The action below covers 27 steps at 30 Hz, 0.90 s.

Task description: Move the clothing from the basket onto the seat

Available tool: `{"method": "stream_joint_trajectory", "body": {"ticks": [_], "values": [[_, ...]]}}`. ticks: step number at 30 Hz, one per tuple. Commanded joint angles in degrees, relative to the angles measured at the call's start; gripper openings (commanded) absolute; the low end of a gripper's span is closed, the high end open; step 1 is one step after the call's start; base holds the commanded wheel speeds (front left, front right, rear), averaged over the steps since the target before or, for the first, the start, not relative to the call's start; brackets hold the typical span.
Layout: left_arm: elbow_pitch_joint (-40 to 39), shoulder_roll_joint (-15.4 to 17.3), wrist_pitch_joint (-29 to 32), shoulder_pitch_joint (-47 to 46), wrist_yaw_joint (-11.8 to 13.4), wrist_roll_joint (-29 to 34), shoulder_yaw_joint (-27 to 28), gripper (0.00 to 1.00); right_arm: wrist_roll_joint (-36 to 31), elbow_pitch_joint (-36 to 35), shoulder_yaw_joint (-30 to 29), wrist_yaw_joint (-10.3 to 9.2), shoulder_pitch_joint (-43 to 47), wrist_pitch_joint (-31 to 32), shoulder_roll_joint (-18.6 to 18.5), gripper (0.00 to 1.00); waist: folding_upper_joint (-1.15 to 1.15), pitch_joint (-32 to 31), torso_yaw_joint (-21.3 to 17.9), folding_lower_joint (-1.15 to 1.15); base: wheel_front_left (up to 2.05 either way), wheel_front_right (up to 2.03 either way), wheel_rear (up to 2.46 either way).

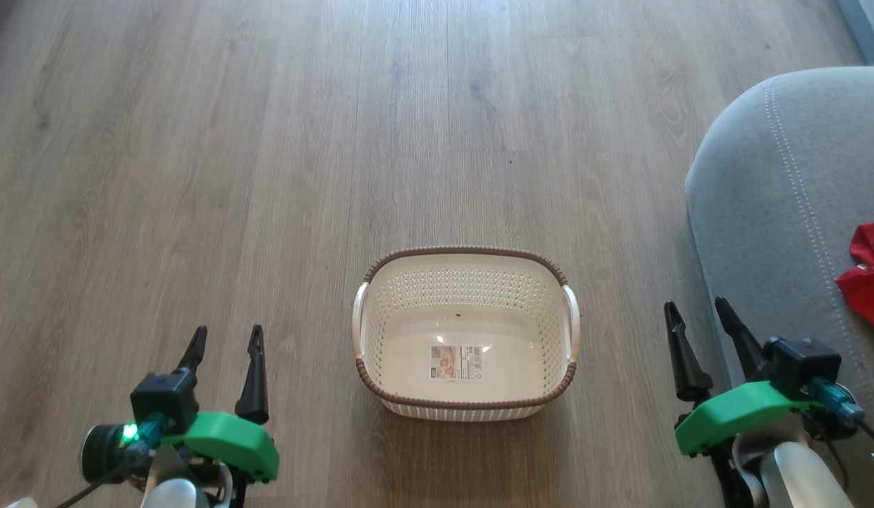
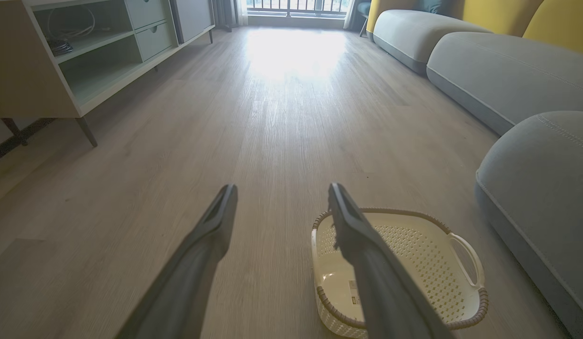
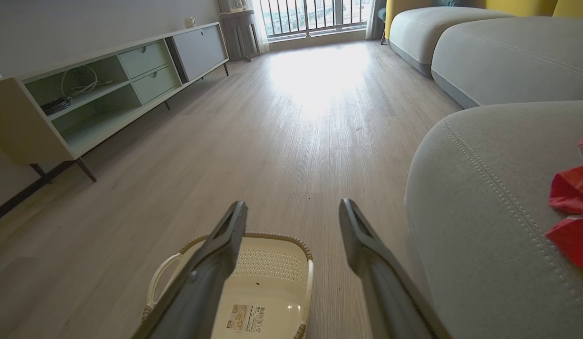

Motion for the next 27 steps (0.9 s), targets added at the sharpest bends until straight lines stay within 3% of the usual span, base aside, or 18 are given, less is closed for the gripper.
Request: {"method": "stream_joint_trajectory", "body": {"ticks": [1,10,27], "values": [[-2.2,0.2,-0.7,-1.9,0.7,0.3,1.4,1.0,-0.7,-2.2,0.9,-0.02,-1.9,-0.5,0.2,1.0,0.0,0.0,-0.1,0.0,0.0,0.0,0.0],[-2.9,0.2,-0.7,-1.7,2.2,0.1,1.8,1.0,-0.8,-2.3,0.7,-0.02,-1.9,-0.5,0.6,1.0,0.0,0.0,-0.3,0.0,0.0,0.0,0.0],[-2.5,0.2,-0.7,-1.2,2.1,-0.5,2.3,1.0,-1.0,-2.3,1.3,-0.02,-1.7,-0.5,1.0,1.0,0.0,-0.3,-0.6,0.0,0.0,0.0,0.0]]}}
